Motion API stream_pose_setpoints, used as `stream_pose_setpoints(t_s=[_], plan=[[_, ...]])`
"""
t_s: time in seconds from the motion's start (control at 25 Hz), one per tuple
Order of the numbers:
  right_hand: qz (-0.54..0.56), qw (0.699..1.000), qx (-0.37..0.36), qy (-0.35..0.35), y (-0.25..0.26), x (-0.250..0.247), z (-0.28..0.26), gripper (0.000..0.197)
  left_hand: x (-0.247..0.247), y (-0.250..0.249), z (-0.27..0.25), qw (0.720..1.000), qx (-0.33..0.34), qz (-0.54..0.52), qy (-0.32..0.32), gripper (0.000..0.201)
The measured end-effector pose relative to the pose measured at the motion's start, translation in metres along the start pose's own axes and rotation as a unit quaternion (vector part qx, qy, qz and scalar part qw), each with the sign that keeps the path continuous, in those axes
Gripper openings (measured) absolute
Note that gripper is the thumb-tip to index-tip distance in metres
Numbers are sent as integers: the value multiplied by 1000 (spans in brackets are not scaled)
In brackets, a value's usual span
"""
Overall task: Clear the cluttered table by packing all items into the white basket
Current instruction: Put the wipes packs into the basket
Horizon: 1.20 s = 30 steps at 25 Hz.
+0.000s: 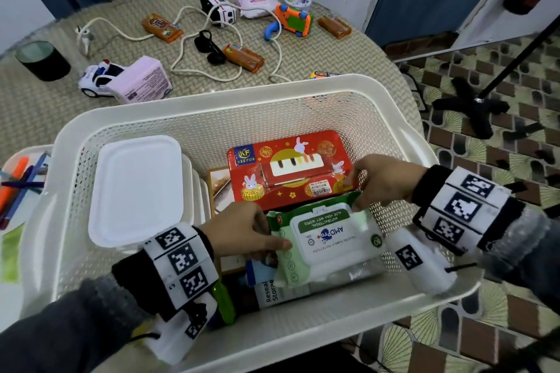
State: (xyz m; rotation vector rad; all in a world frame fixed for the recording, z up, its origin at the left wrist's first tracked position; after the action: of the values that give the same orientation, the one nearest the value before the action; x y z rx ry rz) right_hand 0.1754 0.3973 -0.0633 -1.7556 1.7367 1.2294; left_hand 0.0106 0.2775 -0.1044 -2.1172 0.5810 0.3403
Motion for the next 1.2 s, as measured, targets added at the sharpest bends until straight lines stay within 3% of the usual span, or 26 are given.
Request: stream_pose_setpoints(t_s=[0.08, 0.2, 0.44, 0.72, 0.84, 0.96, 1.04, 1.12, 1.2], plan=[[-76, 993, -88, -10, 21, 3, -2, 43, 3, -1, 1, 1000, -10, -4, 4, 32], [-118, 977, -173, 52, 43, 34, -6, 53, 12, 1, 3, 999, -31, -29, 23, 45], [-145, 980, -137, 21, 24, 30, 10, 46, 24, -12, 17, 999, 41, 25, -23, 55], [-115, 986, -120, 34, 23, 28, 14, 42, 25, -10, 21, 998, 50, 39, -26, 57], [-103, 987, -120, 38, 21, 30, 18, 40, 18, -12, 20, 993, 64, 94, -28, 51], [-76, 990, -114, 12, 24, 23, 17, 16, -3, -22, 22, 981, 85, 169, -46, 36], [-74, 990, -122, -3, 26, 14, 14, 7, -25, -33, 23, 985, 94, 129, -65, 38], [-58, 991, -119, 2, 27, 6, 9, 13, -48, -47, 20, 992, 98, 22, -70, 31], [-33, 992, -119, -4, 30, -5, 4, 19, -70, -59, 17, 990, 111, -19, -89, 19]])
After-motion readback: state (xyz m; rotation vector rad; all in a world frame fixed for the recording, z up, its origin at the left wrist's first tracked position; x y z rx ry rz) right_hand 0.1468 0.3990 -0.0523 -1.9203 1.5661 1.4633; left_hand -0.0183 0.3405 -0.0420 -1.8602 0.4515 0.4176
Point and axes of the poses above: each hand's wrist, its own z-axis towards the middle knuckle, its own x-axis out of the palm, y = z × x, the point moved 8 cm from there along z, towards the middle knuckle, and after that the axes turned 13 degrees about -y, right-handed, at the moved point
